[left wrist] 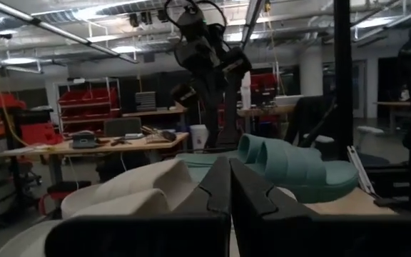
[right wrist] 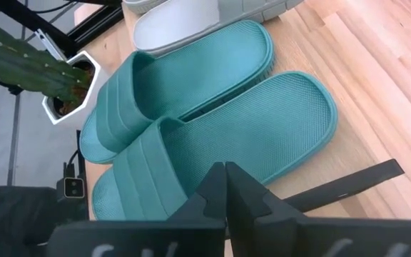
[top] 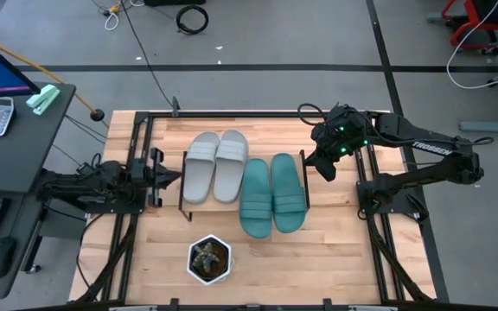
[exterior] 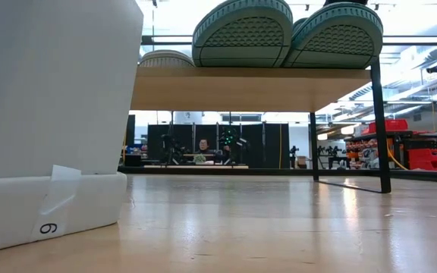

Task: Pick and place slides into the shelf
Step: Return to Home Position

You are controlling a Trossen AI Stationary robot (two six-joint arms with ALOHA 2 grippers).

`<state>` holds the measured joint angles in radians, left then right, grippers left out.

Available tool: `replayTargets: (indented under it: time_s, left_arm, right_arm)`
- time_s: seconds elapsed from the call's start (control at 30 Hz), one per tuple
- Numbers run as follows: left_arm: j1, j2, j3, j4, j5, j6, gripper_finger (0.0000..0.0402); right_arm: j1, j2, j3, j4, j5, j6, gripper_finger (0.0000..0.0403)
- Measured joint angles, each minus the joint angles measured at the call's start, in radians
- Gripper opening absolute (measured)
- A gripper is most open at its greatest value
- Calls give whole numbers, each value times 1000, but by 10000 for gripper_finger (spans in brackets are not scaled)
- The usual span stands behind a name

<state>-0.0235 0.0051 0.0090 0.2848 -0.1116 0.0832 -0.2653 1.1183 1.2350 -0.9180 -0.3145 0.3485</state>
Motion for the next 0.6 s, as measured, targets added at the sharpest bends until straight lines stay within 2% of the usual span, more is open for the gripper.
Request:
replayTargets:
  time_s: [0.3, 0.6]
  left_arm:
    - [0, 0, 0, -129, 18, -15, 2]
    - [0, 0, -1, -161, 18, -37, 3]
  right_arm:
    - [0, 0, 0, -1, -1, -9, 0]
    - [0, 0, 0, -1, -1, -11, 0]
